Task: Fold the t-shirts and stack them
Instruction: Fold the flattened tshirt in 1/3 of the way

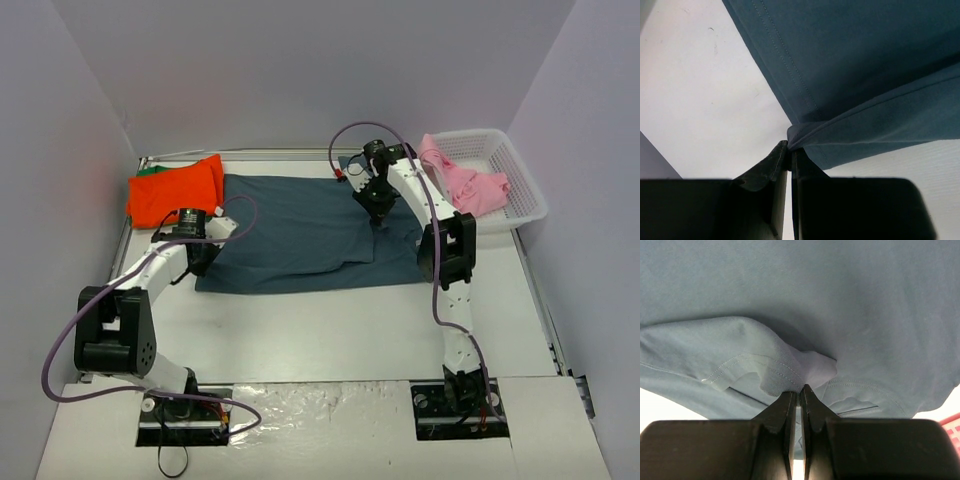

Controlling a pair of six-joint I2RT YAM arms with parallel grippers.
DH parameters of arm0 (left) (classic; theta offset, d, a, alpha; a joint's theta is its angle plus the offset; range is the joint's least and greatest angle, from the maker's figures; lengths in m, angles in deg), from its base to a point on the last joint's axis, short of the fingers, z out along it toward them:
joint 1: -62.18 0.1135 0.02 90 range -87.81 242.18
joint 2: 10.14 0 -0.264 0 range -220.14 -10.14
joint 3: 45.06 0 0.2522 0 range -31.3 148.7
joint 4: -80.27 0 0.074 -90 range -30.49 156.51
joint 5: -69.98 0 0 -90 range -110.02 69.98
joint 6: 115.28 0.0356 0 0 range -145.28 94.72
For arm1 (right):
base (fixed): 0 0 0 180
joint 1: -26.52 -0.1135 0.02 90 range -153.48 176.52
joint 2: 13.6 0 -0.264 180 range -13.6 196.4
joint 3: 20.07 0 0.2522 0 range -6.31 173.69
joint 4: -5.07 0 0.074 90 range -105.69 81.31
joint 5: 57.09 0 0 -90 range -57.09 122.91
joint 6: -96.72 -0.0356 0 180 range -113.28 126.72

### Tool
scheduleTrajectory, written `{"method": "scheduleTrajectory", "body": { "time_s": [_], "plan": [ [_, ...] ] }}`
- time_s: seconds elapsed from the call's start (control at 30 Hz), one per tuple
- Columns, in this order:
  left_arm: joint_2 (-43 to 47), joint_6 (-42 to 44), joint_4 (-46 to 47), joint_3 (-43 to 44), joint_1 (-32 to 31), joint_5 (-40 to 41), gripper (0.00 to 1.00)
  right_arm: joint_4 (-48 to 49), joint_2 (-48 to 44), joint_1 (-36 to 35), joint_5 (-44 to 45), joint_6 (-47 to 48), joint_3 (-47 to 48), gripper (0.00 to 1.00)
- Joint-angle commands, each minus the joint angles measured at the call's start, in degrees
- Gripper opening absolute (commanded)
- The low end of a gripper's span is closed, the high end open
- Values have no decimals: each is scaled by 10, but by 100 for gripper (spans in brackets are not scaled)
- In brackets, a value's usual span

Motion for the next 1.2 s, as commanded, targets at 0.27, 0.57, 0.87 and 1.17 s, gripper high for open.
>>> {"method": "scheduleTrajectory", "body": {
  "time_s": [0.27, 0.57, 0.87, 1.17],
  "plan": [
    [-30, -9, 26, 29, 5, 20, 2, -15, 32, -4, 14, -11, 44, 0],
    [-56, -18, 39, 31, 5, 55, 2, -5, 47, 0, 21, -14, 54, 0],
    [-62, -25, 37, 36, 5, 78, 36, 7, 57, 3, 29, -22, 65, 16],
    [37, -8, -44, 76, 6, 105, 65, 37, 10, 8, 22, -13, 20, 38]
  ]
}}
